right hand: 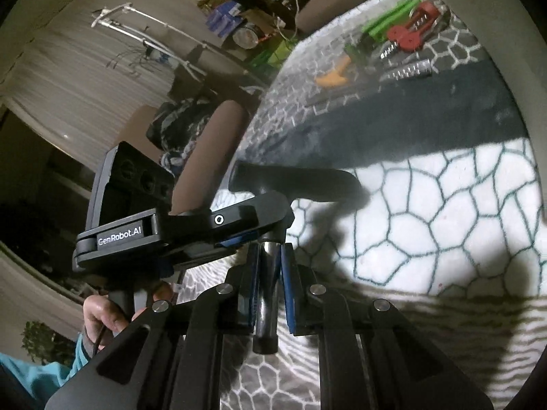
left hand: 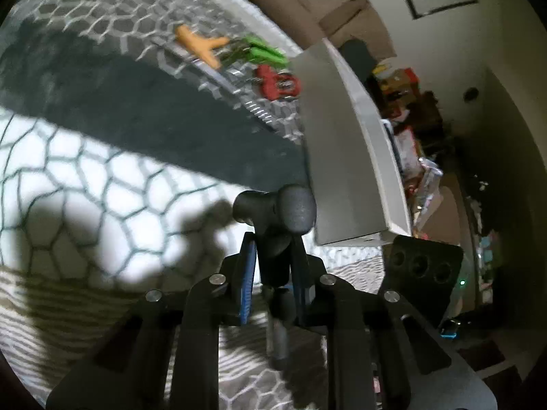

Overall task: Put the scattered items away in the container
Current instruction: 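Open the left tool to release the T-handle tool to the right tool, then carry the black T-handle tool over the white box with the right tool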

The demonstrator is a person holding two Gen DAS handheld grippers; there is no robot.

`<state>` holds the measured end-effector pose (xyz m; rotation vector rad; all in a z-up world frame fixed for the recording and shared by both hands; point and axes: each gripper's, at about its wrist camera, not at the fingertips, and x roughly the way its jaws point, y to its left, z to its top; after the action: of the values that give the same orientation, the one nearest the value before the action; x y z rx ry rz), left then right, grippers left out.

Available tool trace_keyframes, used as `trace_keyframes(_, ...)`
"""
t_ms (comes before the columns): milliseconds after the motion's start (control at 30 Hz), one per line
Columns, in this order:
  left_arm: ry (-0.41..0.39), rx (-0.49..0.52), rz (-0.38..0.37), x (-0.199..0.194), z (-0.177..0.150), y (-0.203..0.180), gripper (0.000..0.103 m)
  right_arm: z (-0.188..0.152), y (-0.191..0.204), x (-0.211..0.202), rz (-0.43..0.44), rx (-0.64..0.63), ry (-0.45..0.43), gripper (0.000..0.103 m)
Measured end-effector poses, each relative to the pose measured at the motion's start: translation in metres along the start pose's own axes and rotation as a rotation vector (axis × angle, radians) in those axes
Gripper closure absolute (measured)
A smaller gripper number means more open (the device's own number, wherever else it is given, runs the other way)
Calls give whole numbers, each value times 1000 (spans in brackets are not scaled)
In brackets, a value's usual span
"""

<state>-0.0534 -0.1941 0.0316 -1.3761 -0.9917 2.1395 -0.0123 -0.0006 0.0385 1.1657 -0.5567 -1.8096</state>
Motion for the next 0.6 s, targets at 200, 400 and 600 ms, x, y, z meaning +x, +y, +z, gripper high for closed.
trace_keyframes(200, -24, -13, -104, -4, 9, -19, 85, 11, 15, -28, -12, -59, -70, 91)
trace_keyframes(400, -36, 31, -152, -1, 10, -49, 85, 19, 31, -44, -65, -124, -96, 87)
trace_keyframes(600, -5, 90, -166, 7, 10, -90, 85, 23, 34, -64, -61, -144, -94, 88)
